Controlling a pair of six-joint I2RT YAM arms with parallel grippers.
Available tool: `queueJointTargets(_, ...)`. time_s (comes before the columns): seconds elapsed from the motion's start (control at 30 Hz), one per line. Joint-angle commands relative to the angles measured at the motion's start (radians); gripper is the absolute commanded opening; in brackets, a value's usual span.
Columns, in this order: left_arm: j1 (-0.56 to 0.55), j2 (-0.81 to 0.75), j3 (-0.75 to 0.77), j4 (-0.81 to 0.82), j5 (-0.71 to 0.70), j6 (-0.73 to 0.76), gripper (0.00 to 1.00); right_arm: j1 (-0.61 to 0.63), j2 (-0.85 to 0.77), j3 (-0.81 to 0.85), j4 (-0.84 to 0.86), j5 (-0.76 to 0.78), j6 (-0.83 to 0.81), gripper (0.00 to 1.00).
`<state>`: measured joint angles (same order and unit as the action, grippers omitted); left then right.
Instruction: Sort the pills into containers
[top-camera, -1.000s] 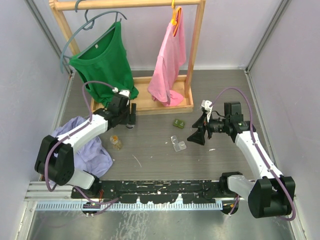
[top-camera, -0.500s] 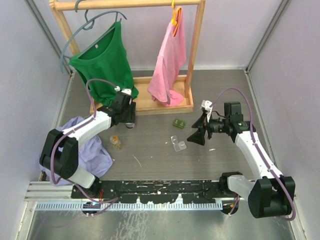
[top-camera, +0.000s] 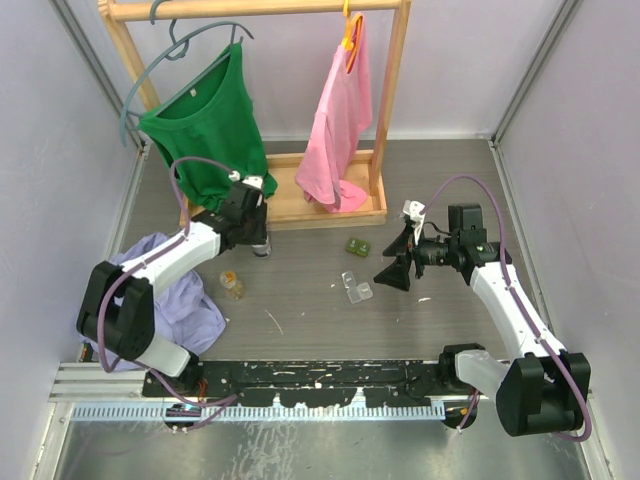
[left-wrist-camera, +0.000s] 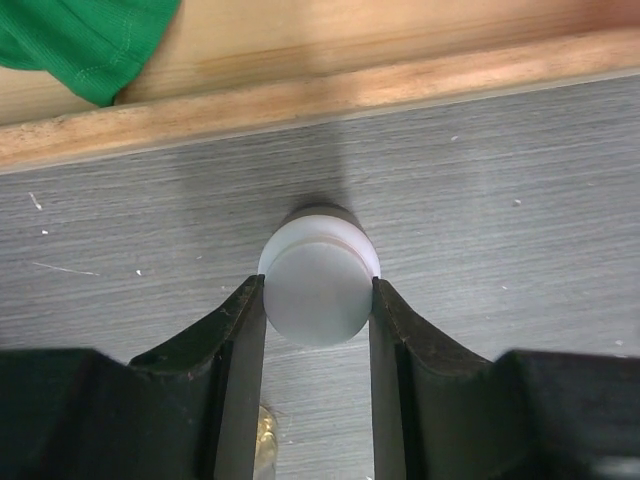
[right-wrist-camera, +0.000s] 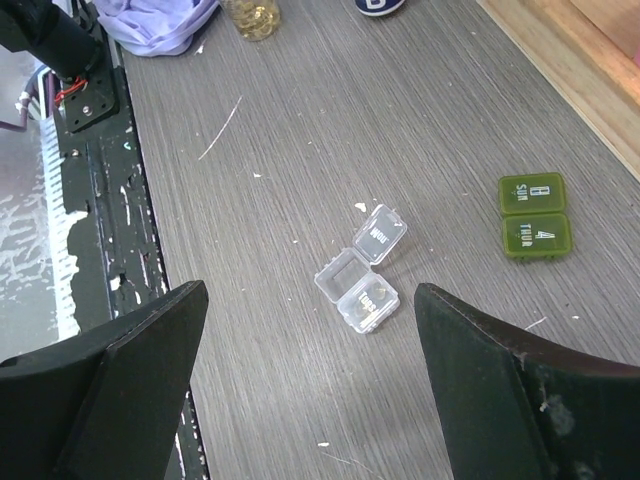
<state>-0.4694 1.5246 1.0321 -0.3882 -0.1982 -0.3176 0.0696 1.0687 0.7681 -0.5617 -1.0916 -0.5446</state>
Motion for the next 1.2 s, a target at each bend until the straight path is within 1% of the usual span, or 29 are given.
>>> queueJointTargets(0.0,-0.012,-0.142,-0.015,0.005,0.078,-0.011,0.02,-0.001,-0.017,-0.005,0.004,-0.048,-0.027,0.9)
queueJointTargets(0.03,-0.021,-0.168,-0.033,0.009,0.107,-0.019,0.0,-0.001,-0.017,-0.006,0.001,-0.06,-0.037,0.9)
queueJointTargets(0.13,-0.046,-0.241,-0.098,0.034,0.198,-0.057,0.0,0.001,-0.024,-0.011,-0.01,-0.091,-0.063,0.9)
queueJointTargets(0.17,-0.06,-0.277,-0.124,0.052,0.231,-0.069,0.0,0.001,-0.03,-0.018,-0.019,-0.109,-0.083,0.91)
queueJointTargets(0.2,-0.078,-0.307,-0.148,0.071,0.259,-0.08,0.0,0.001,-0.035,-0.024,-0.033,-0.13,-0.119,0.99)
queueJointTargets(0.23,-0.099,-0.335,-0.177,0.094,0.286,-0.092,0.0,0.001,-0.044,-0.031,-0.052,-0.158,-0.159,1.0)
queueJointTargets(0.3,-0.152,-0.394,-0.238,0.165,0.343,-0.121,0.0,0.0,-0.069,-0.043,-0.114,-0.211,-0.296,1.0)
queueJointTargets(0.4,-0.254,-0.464,-0.313,0.291,0.38,-0.168,0.0,0.001,-0.1,-0.056,-0.261,-0.277,-0.57,1.0)
queueJointTargets(0.43,-0.291,-0.482,-0.33,0.338,0.376,-0.178,0.0,0.001,-0.103,-0.059,-0.282,-0.287,-0.605,1.0)
queueJointTargets(0.57,-0.408,-0.513,-0.388,0.482,0.366,-0.228,0.0,0.001,-0.092,-0.052,-0.341,-0.305,-0.682,1.0)
queueJointTargets(0.7,-0.48,-0.515,-0.413,0.583,0.333,-0.246,0.0,0.001,-0.092,-0.045,-0.38,-0.306,-0.728,1.0)
queueJointTargets(0.9,-0.523,-0.483,-0.454,0.729,0.313,-0.291,0.0,0.002,-0.096,-0.038,-0.422,-0.306,-0.779,1.0)
queueJointTargets(0.97,-0.534,-0.465,-0.451,0.741,0.31,-0.297,0.0,0.002,-0.099,-0.034,-0.444,-0.306,-0.809,1.0)
queueJointTargets(1.17,-0.576,-0.428,-0.448,0.777,0.275,-0.301,0.0,0.005,-0.101,-0.029,-0.467,-0.303,-0.831,1.0)
